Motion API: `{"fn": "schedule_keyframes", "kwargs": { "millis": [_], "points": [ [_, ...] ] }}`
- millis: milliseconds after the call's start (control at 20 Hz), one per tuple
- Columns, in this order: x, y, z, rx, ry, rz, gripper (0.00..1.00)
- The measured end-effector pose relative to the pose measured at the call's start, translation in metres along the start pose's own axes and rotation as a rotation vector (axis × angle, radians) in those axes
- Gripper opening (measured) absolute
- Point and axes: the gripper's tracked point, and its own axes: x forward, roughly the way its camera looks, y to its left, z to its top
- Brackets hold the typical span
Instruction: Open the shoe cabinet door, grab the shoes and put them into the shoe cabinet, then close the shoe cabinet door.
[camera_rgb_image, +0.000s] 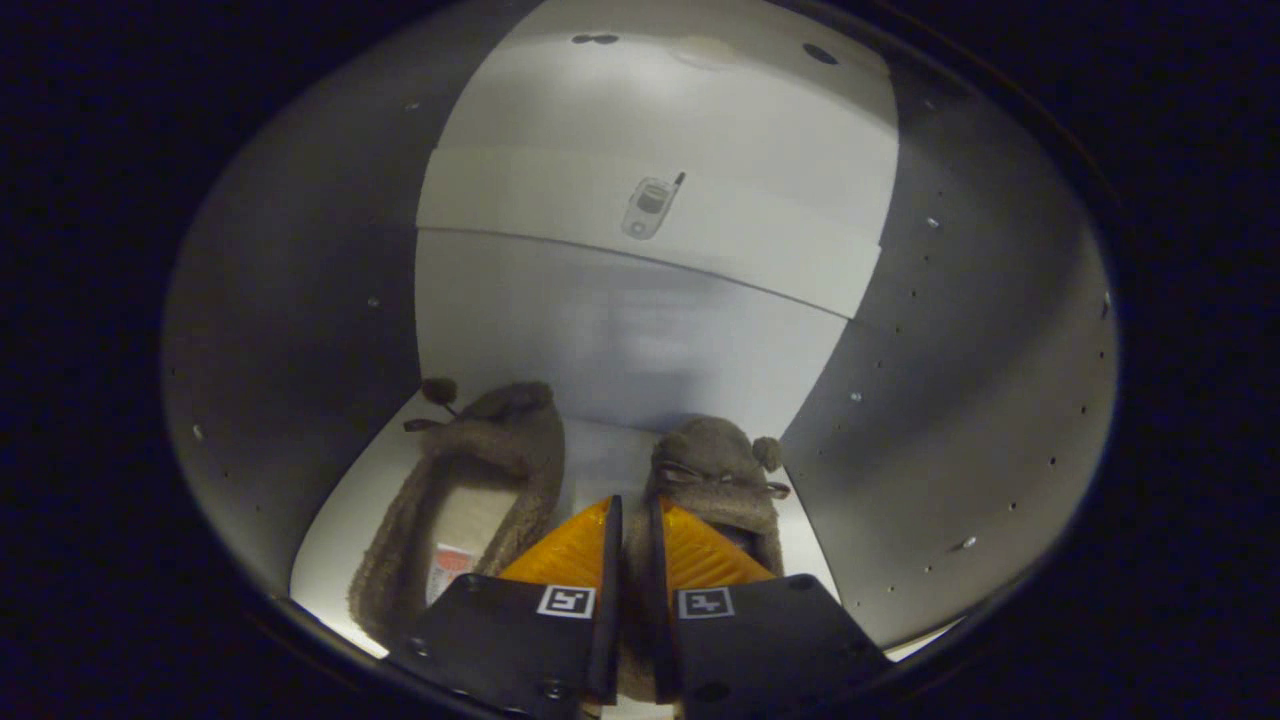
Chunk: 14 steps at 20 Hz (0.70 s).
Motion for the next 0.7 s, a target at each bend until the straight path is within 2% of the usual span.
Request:
{"fn": "schedule_keyframes", "kwargs": {
  "millis": [50, 100, 150, 450, 700],
  "points": [
    [-0.003, -0.003, -0.001, 0.021, -0.001, 0.001, 0.15],
    [-0.007, -0.005, -0.001, 0.036, -0.008, -0.002, 0.21],
    [-0.014, -0.007, 0.001, 0.048, -0.018, -0.004, 0.22],
    [-0.067, -0.021, 0.019, 0.092, -0.121, -0.047, 0.22],
    [-0.134, -0.029, 0.027, 0.137, -0.209, -0.071, 0.22]
  ]
}}
